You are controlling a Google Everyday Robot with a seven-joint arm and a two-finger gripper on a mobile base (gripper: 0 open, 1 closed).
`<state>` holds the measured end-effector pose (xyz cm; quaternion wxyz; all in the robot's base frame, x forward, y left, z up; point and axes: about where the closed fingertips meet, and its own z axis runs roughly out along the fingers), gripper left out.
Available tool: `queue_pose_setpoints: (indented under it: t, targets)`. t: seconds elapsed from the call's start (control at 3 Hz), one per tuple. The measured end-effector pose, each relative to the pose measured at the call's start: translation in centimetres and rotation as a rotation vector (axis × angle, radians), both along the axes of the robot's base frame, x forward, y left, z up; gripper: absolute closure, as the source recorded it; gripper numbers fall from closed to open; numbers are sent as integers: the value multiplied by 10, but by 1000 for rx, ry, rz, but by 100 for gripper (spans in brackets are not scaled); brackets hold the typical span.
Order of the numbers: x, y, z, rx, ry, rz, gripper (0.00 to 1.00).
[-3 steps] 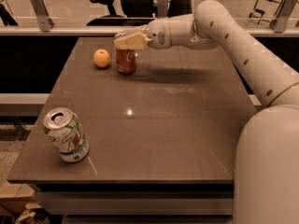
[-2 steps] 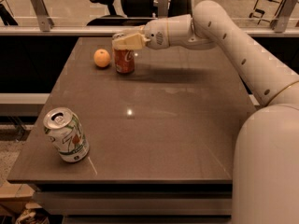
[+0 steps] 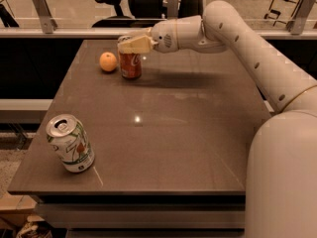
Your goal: Move coke can near orange
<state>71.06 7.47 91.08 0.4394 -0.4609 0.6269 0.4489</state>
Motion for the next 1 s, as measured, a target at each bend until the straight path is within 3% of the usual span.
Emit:
queue_pose_setpoints:
  t: [0.33,0.67,1.0]
  targets:
    - [-1,3,-1,1,1,5,12]
    - [-1,7,-1,1,3,10,0]
    - [-1,7,-1,1,3,11,0]
